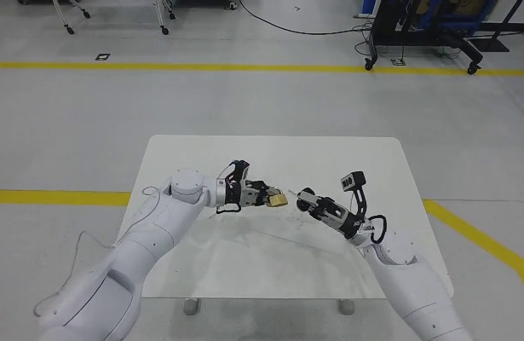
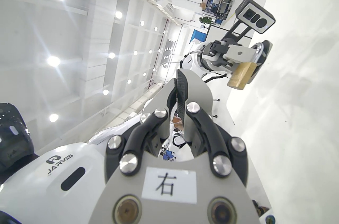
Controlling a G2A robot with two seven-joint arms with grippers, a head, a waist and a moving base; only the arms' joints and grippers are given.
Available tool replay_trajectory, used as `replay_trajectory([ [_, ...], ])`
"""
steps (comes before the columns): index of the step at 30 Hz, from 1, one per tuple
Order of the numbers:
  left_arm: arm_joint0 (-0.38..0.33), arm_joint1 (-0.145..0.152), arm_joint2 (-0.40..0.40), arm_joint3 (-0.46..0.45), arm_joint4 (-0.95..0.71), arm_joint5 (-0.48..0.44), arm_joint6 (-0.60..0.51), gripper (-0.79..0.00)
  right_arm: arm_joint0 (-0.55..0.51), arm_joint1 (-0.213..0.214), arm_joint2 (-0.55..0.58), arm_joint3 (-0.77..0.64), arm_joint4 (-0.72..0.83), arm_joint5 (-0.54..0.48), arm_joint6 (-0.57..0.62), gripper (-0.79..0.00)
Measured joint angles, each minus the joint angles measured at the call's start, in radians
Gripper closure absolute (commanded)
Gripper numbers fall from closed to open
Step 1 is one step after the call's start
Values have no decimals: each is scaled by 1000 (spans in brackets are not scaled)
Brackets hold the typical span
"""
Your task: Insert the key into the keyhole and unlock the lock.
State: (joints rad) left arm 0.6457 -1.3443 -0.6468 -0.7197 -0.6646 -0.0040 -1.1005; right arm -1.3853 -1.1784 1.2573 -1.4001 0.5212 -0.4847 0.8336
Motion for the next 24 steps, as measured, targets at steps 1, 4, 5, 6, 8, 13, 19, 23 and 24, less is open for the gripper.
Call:
replay_trajectory([
  [1, 0, 0, 0, 0, 0, 0, 0, 0, 0, 0, 0, 0, 0, 0, -1, 0],
  [4, 0, 0, 0, 0, 0, 0, 0, 0, 0, 0, 0, 0, 0, 0, -1, 0],
  [5, 0, 0, 0, 0, 0, 0, 0, 0, 0, 0, 0, 0, 0, 0, 0, 0],
  [6, 4, 0, -3, -3, -4, -3, 4, 0, 0, 0, 0, 0, 0, 0, 0, 0],
  [8, 36, 3, -23, -16, -32, -31, 28, 0, -3, -1, -4, -5, 6, 6, 2, 0],
  [13, 93, 9, -71, -39, -93, -77, 59, 0, -20, 0, -3, -45, -9, 53, -58, 0],
  [19, 61, -29, -51, -10, -123, -57, 79, 0, -88, 10, 47, -92, -73, 137, -153, 0],
  [23, 24, -66, -20, 28, -99, -132, 93, 0, -133, 10, 55, -142, -170, 172, -292, 0],
  [24, 17, -76, -11, 46, -90, -158, 103, 0, -143, 9, 51, -159, -194, 169, -334, 0],
])
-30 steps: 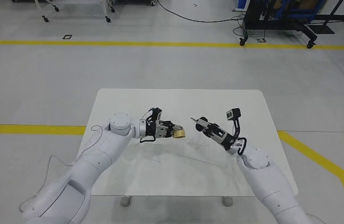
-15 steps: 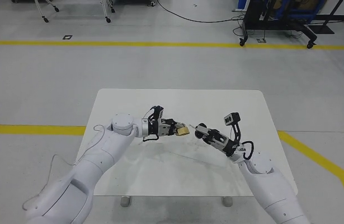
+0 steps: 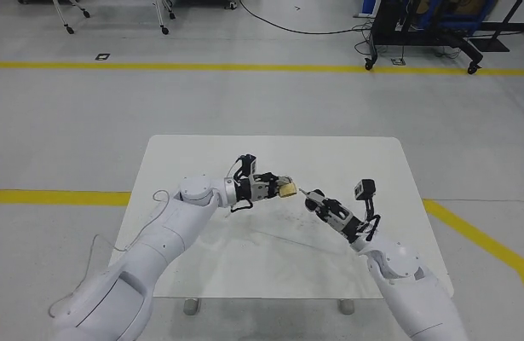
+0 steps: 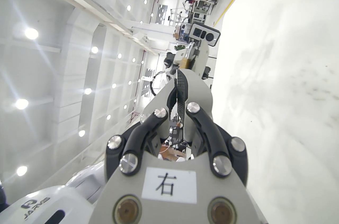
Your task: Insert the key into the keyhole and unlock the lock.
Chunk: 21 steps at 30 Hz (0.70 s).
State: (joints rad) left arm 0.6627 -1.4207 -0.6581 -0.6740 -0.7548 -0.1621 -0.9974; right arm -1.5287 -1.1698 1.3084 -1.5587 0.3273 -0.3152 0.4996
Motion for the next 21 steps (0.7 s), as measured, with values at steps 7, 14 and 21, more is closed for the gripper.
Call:
replay_trajectory([
  [7, -14, -38, -5, 104, -14, -52, 111, 0, -69, -12, -57, -89, -170, -21, -199, 0],
  [14, -16, -50, -26, 138, -17, -84, 99, 0, -68, -27, -123, -100, -247, 26, -294, 0],
  [21, -16, -59, -32, 139, 32, -144, 80, 0, -40, -39, -144, -83, -279, 41, -379, 0],
])
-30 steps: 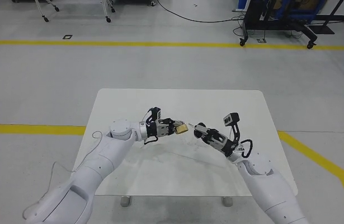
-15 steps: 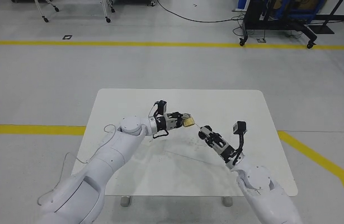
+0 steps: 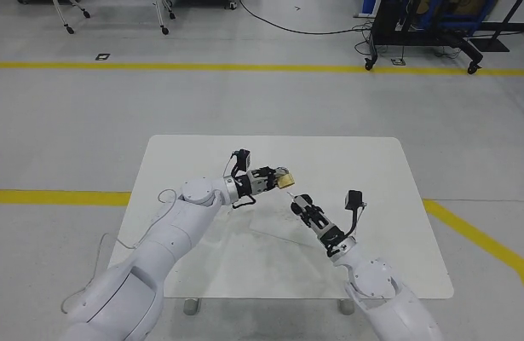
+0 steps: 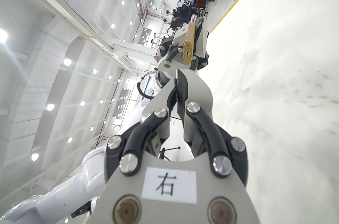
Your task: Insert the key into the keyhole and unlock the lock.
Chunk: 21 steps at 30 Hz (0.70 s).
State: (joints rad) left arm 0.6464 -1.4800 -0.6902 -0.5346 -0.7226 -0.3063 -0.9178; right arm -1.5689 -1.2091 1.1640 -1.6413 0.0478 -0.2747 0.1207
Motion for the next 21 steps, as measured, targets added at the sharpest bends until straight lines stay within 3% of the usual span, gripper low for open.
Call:
replay_trajectory([
  [21, 2, -14, -33, 6, 100, -13, 24, 0, 46, -25, -26, 66, -85, 39, -122, 0],
])
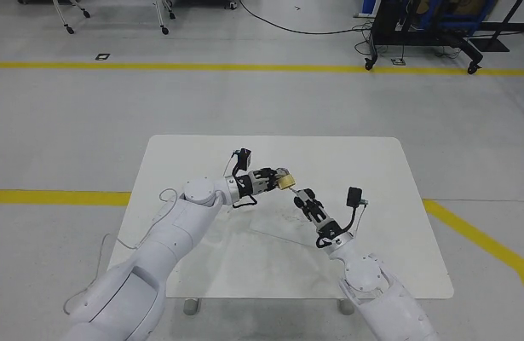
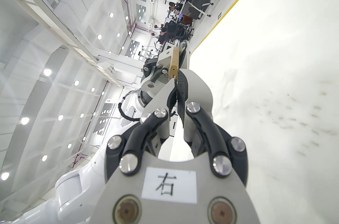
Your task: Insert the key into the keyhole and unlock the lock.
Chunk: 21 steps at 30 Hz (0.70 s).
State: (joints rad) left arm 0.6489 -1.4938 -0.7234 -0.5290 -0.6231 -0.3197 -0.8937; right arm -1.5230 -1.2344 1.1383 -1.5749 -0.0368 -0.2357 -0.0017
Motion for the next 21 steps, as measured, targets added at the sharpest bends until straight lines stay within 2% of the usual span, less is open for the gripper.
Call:
replay_trajectory([
  [21, 21, -6, -36, -29, 80, 11, 41, 0, 4, -23, -19, 16, -56, 19, -79, 0],
])
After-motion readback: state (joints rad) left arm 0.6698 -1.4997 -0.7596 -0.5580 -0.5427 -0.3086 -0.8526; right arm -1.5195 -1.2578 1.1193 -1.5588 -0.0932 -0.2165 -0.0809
